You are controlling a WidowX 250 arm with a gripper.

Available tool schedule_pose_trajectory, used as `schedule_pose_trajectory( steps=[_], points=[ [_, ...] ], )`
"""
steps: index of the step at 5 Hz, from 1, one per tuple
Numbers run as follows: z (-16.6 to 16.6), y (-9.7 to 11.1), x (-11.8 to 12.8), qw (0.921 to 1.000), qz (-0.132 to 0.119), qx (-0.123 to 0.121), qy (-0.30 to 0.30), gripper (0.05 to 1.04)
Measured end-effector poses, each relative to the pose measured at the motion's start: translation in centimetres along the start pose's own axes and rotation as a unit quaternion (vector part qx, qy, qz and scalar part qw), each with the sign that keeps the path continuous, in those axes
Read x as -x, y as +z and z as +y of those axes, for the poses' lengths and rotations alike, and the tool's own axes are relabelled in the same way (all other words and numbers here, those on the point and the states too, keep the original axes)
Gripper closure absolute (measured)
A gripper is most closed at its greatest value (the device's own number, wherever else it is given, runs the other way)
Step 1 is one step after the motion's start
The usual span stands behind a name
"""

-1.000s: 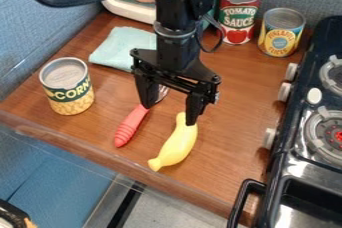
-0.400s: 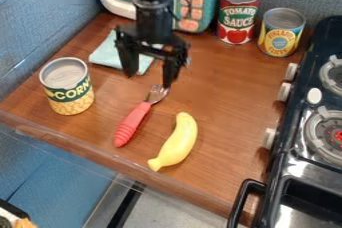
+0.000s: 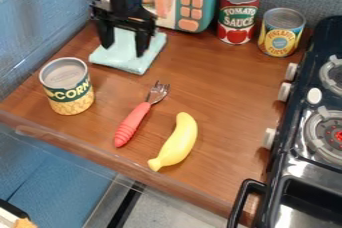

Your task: Put the blue cloth between the two cans and the banana

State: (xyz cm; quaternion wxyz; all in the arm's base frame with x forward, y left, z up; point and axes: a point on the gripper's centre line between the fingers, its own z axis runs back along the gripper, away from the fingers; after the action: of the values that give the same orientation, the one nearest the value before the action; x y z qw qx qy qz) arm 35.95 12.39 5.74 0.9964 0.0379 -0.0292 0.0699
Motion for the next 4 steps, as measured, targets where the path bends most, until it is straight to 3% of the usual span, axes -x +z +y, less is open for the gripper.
schedule_pose_trajectory(
  steps=[2,3,4],
  points=[
    [3.4,-2.3,-3.2,0.999,-0.021,0.018,0.035,0.082],
    [3.7,-3.8,-4.6,0.9988,-0.017,0.018,0.041,0.083],
    [3.5,-5.5,-4.5,0.9987,0.004,0.023,0.046,0.083]
  ],
)
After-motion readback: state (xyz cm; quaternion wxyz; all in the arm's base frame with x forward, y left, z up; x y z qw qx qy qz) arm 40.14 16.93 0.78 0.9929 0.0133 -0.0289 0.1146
